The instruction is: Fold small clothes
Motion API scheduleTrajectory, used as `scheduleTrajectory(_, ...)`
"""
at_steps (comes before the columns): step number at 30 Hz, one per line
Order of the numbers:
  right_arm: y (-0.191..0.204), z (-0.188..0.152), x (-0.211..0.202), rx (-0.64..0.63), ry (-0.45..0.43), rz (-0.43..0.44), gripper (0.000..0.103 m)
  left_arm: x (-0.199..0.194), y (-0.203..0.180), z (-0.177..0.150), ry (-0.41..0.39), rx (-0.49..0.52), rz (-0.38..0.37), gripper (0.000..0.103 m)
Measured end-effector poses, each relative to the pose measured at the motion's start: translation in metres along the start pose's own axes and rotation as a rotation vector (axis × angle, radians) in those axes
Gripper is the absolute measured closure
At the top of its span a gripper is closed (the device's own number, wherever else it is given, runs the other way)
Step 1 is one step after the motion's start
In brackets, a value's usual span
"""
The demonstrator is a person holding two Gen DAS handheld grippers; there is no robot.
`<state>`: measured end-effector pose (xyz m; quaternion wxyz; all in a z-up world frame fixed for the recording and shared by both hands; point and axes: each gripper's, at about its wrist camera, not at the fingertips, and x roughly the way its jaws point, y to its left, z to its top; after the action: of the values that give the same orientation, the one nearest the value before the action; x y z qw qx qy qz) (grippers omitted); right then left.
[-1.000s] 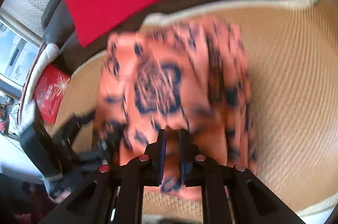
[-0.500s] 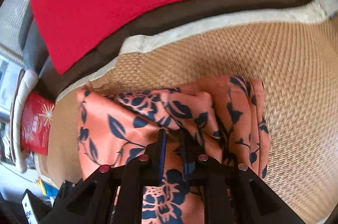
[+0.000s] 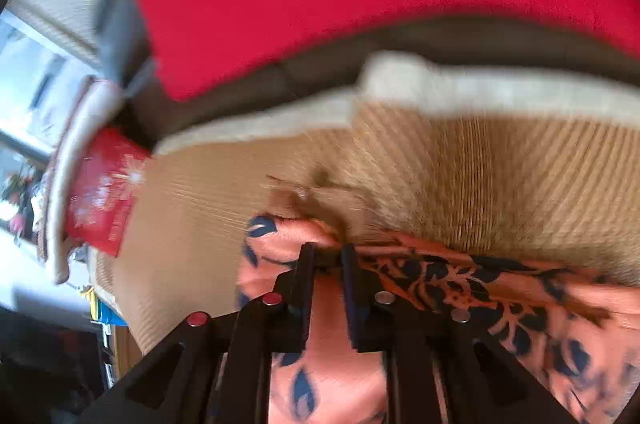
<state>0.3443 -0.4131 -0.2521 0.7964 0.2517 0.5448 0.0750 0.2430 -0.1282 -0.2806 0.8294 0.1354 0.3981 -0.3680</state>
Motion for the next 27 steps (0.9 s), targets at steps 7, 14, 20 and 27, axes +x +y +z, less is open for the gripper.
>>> scheduleTrajectory(7, -0.004, -0.014, -0.03, 0.044, -0.092, 0.038, 0.087, -0.001, 0.006, -0.003, 0.001, 0.012, 0.013, 0.018)
scheduleTrajectory(14, -0.019, -0.074, -0.119, 0.075, -0.257, -0.029, 0.085, -0.003, 0.018, -0.007, 0.011, -0.014, 0.016, 0.018)
scheduleTrajectory(20, -0.039, -0.13, -0.133, 0.212, -0.282, -0.203, 0.085, -0.008, 0.022, -0.004, 0.056, -0.074, 0.006, 0.018)
scheduleTrajectory(27, -0.075, -0.15, -0.108, 0.341, -0.318, -0.053, 0.084, -0.051, 0.034, 0.002, -0.001, -0.039, 0.043, 0.018)
